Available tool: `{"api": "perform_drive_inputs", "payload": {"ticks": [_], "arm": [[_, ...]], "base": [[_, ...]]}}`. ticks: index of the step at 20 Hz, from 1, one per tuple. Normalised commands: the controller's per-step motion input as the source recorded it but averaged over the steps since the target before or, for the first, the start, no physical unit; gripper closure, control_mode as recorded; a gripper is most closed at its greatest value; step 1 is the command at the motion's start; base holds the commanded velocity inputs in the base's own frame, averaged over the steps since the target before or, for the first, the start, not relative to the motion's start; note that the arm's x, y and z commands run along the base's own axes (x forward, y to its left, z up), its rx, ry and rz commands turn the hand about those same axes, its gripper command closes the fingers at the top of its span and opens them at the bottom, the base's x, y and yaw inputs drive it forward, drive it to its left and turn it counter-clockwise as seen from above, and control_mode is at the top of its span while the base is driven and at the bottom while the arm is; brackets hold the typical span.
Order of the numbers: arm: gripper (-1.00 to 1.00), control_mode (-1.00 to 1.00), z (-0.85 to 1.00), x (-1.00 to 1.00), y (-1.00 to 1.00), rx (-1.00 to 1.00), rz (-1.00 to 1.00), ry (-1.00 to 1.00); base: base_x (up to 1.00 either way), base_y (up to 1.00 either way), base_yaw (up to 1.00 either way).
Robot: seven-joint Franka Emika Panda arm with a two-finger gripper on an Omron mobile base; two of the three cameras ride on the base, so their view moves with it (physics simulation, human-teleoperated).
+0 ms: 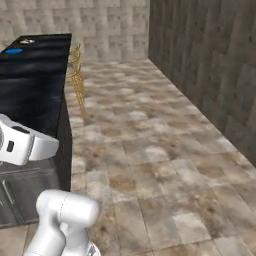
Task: Transport the steak and cucumber to the fridge. Place the steak on the rack containing meat and place the cucumber on the rack containing the vegetable, ensuring meats and vegetables are on different racks.
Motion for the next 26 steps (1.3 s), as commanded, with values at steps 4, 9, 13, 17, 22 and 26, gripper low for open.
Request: {"api": "perform_drive_inputs", "payload": {"ticks": [4, 9, 13, 17, 22, 26], "arm": [[-1.00, 1.00, 0.00, 0.00, 0.00, 0.00, 0.00, 0.00], [-1.00, 1.00, 0.00, 0.00, 0.00, 0.00, 0.00, 0.00], [-1.00, 1.00, 0.00, 0.00, 0.00, 0.00, 0.00, 0.00], [-1.00, 1.00, 0.00, 0.00, 0.00, 0.00, 0.00, 0.00], [-1.00, 1.00, 0.00, 0.00, 0.00, 0.00, 0.00, 0.00], [-1.00, 1.00, 0.00, 0.00, 0.00, 0.00, 0.00, 0.00]], "base": [[0.00, 0.00, 1.00], [0.00, 0.00, 1.00], [0.04, -0.11, 0.98], [0.06, -0.61, 0.79], [-0.14, -0.97, 0.57], [-1.00, -1.00, 0.39]]}}
